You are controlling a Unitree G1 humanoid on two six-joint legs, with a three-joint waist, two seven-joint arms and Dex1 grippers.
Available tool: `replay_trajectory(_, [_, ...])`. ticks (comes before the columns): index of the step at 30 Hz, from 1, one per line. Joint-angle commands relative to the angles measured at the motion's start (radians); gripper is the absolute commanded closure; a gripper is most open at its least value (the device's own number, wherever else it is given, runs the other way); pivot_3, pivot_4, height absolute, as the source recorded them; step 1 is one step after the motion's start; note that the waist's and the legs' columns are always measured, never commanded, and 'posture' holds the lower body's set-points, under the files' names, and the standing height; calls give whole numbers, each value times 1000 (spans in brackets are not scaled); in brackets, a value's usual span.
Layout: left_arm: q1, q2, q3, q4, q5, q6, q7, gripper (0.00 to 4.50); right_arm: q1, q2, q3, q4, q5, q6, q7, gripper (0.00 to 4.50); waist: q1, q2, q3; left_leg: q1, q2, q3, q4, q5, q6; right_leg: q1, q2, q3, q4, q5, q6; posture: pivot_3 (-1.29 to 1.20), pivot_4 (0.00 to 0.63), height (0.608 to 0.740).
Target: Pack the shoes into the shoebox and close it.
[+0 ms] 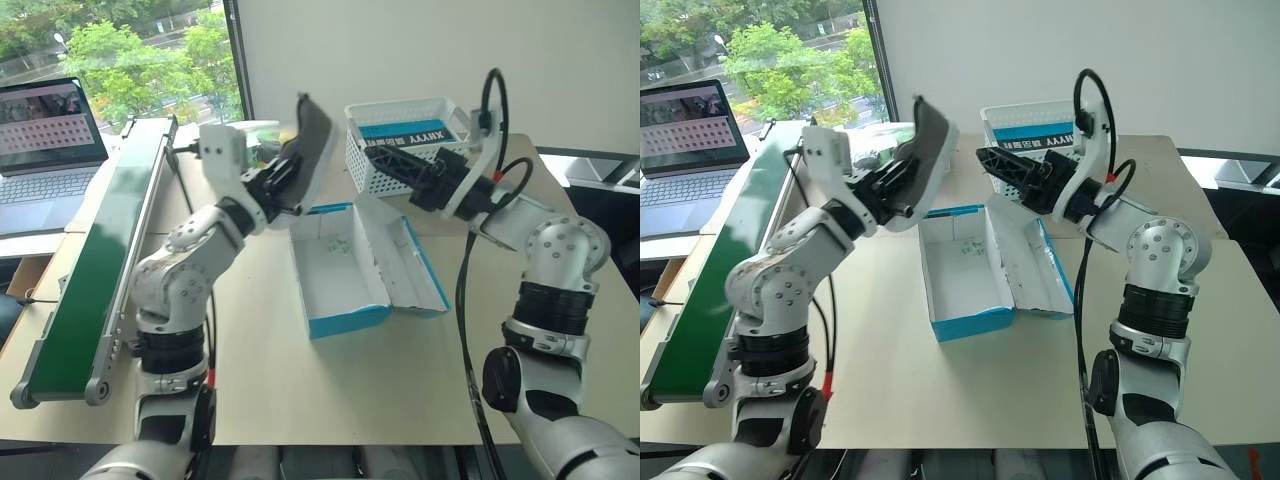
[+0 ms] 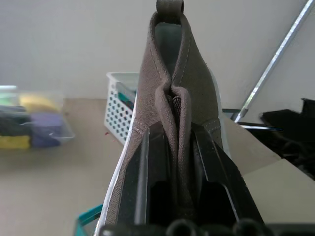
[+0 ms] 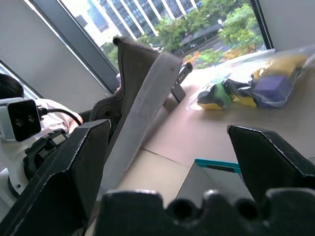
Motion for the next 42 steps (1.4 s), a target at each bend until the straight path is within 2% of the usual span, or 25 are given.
replay_trajectory(1, [-38, -33, -19, 3, 2, -39, -9, 4425, -36, 12, -46, -46, 65, 19, -55, 0, -1, 0, 0, 0, 0, 0, 0, 0, 0, 0, 0, 0, 0, 0, 0, 0, 150, 740])
replay_trajectory(9, [-41, -138, -90, -4, -3, -38, -5, 4425, -31, 23, -52, -74, 106, 12, -132, 0, -1, 0, 0, 0, 0, 0, 0, 0, 0, 1, 0, 0, -1, 0, 0, 0, 150, 740])
replay_trajectory(12, [-31, -163, -92, -11, -11, -30, 9, 4425, -26, 23, -61, -76, 114, -1, -157, 709, -4, 0, 0, 0, 0, 0, 0, 0, 0, 1, 0, 0, -1, 0, 0, 0, 150, 740])
replay_trajectory(17, [-26, -169, -86, -41, -37, 10, 15, 4425, -23, 37, -72, -83, 130, -16, -179, 2488, -10, 0, 0, 0, 0, 0, 0, 0, 1, 1, 0, 0, -2, 0, 0, 0, 150, 740])
replay_trajectory(20, [-7, -135, -57, -63, -56, 51, 22, 4425, -23, 41, -73, -85, 141, -22, -189, 3469, -13, 0, 0, 0, 0, 0, 0, 0, 1, 1, 0, 0, -2, 0, 0, 0, 150, 740])
replay_trajectory(21, [3, -122, -45, -72, -64, 64, 25, 3933, -23, 42, -73, -84, 144, -24, -191, 3828, -14, 0, 0, 0, 0, 0, 0, 0, 1, 1, 0, 0, -2, 0, 0, 0, 150, 740])
replay_trajectory(22, [15, -110, -31, -85, -88, 79, 16, 3439, -23, 42, -72, -84, 147, -26, -190, 3994, -15, 0, 0, 0, 0, 0, 0, 0, 1, 1, 0, 0, -2, 0, 0, 0, 150, 740])
replay_trajectory(24, [25, -85, -17, -105, -118, 110, 10, 2852, -24, 43, -69, -81, 149, -28, -190, 4049, -14, 0, 0, 0, 0, 0, 0, 0, 1, 1, 0, 0, -2, 0, 0, 0, 150, 740])
replay_trajectory(27, [18, -19, 9, -115, -133, 155, 14, 1693, -26, 35, -61, -79, 141, -30, -186, 4076, -14, 0, 0, 0, 0, 0, 0, 1, 1, 1, 0, 0, -2, 0, 0, 0, 150, 740])
replay_trajectory(30, [12, 104, 43, -111, -135, 186, -26, 1649, -38, 9, -40, -69, 90, -26, -213, 4091, -15, 1, 0, 0, 0, 0, 0, 0, 1, 1, 0, 0, -2, 0, 0, 0, 150, 740])
replay_trajectory(32, [26, 232, 33, -109, -85, 181, -79, 1649, -59, -29, -1, -57, 33, -1, -247, 4095, -17, 1, 1, 1, 0, 0, 0, 1, 1, 1, 0, 0, -2, 0, 0, 0, 150, 740])
replay_trajectory(33, [48, 318, 10, -119, -45, 158, -130, 1649, -77, -50, 26, -52, 13, 31, -260, 4095, -19, 1, 1, 1, 0, 0, 0, 1, 1, 0, 0, 0, -2, 0, 0, 0, 150, 740])
replay_trajectory(36, [106, 486, -72, -156, 39, 92, -242, 1649, -109, -83, 92, -61, -4, 114, -262, 4095, -21, 3, 2, 1, 0, 0, -2, 1, 1, -1, 1, 1, -5, 0, 0, 0, 150, 740])
replay_trajectory(39, [150, 531, -86, -204, 9, 79, -323, 1649, -101, -139, 250, -114, -55, 177, -202, 4095, -16, 3, 2, 1, 0, 0, -3, 1, 1, -1, 1, 1, -7, 0, 0, 0, 150, 740])
replay_trajectory(42, [169, 538, -86, -227, 1, 75, -363, 1649, -90, -163, 343, -102, -111, 186, -162, 4095, -9, 3, 2, -1, 0, 0, -3, 0, 1, 0, 0, -1, -9, 0, 0, 0, 150, 740])
